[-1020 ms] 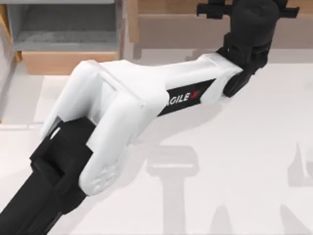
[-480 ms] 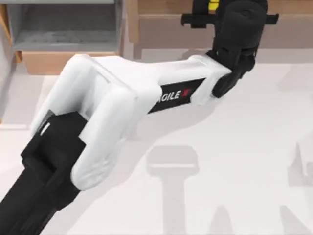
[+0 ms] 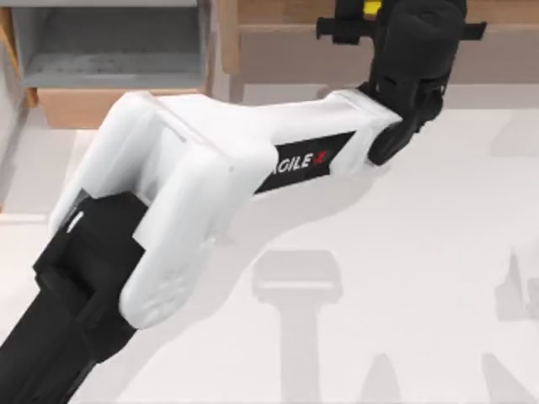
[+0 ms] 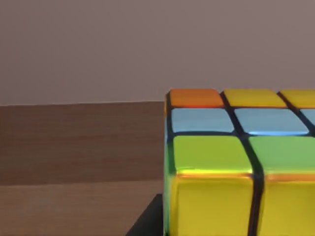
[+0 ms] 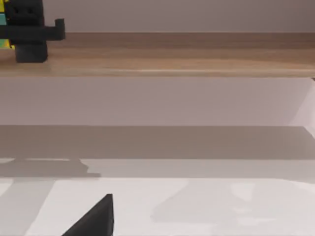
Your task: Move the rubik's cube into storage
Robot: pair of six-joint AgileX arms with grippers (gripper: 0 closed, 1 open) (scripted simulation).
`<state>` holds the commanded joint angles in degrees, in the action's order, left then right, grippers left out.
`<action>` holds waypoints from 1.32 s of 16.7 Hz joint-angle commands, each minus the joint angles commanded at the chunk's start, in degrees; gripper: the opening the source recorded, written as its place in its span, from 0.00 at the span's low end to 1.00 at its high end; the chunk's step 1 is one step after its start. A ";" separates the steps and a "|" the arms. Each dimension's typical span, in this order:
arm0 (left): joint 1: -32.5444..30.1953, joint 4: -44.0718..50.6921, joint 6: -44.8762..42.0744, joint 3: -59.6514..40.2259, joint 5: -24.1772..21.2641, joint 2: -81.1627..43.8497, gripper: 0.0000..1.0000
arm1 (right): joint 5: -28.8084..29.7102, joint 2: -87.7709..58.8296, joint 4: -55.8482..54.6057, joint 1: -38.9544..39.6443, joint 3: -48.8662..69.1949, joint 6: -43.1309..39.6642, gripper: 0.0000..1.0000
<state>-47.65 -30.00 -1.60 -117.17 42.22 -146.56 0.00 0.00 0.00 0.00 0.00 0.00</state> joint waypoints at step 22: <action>15.19 98.09 -18.31 -10.81 -35.00 14.97 0.00 | 0.00 0.00 0.00 0.00 0.00 0.00 1.00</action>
<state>-32.46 68.10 -19.92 -127.98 7.23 -131.59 0.00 0.00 0.00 0.00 0.00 0.00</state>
